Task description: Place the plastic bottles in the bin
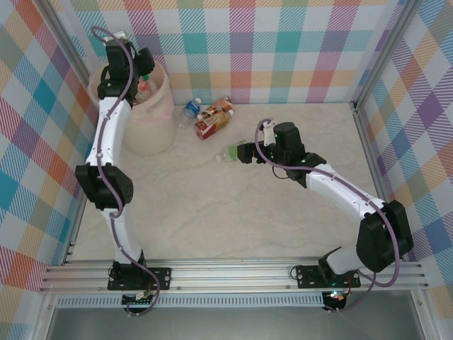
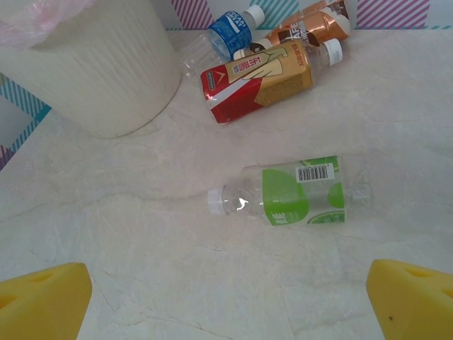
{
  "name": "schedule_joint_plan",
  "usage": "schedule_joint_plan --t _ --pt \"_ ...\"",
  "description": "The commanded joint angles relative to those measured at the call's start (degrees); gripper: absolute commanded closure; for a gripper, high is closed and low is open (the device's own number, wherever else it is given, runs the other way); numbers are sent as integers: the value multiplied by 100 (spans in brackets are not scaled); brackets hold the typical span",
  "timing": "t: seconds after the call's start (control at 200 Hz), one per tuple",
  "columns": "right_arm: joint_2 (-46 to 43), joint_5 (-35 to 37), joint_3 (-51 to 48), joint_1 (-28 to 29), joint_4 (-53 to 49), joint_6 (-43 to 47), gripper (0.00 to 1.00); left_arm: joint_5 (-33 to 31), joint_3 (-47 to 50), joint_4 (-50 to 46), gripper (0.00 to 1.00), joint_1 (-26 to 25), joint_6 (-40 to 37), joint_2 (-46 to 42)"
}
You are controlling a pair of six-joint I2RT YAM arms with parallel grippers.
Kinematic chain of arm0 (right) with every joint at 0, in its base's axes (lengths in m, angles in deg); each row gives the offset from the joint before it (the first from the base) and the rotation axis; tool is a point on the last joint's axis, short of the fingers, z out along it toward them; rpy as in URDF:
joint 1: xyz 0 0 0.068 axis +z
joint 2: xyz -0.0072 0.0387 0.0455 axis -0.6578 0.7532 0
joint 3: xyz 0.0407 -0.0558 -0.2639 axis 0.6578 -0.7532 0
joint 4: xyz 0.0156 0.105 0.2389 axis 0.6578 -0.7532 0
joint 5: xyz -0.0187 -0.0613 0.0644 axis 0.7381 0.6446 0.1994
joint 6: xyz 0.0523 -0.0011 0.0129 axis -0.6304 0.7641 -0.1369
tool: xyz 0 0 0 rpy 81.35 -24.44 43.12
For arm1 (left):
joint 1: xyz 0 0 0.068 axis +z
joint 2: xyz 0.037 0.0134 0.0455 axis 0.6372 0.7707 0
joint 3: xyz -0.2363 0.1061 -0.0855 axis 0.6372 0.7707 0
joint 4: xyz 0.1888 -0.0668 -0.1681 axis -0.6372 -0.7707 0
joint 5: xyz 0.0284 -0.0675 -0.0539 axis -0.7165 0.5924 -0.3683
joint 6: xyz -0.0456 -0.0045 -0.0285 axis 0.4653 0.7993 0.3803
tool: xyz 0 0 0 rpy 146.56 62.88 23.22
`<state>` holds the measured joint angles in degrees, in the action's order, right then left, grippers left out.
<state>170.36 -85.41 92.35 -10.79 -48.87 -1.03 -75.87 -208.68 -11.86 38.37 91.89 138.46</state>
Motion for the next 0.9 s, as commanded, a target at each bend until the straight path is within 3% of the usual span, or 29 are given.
schedule_joint_plan --t 0.0,0.08,0.375,0.895 --pt "-106 33 67 -6 -91 -2 0 -4 -1423 -954 15 90 137 721" --pt "-112 46 66 -9 -130 -13 0 151 -2084 -1204 13 101 283 1030" --pt "-121 247 5 -9 -226 17 0 935 -2074 -1489 0 112 727 656" --pt "174 379 154 -5 -224 -270 0 2100 -1216 -1394 0 44 1131 -98"
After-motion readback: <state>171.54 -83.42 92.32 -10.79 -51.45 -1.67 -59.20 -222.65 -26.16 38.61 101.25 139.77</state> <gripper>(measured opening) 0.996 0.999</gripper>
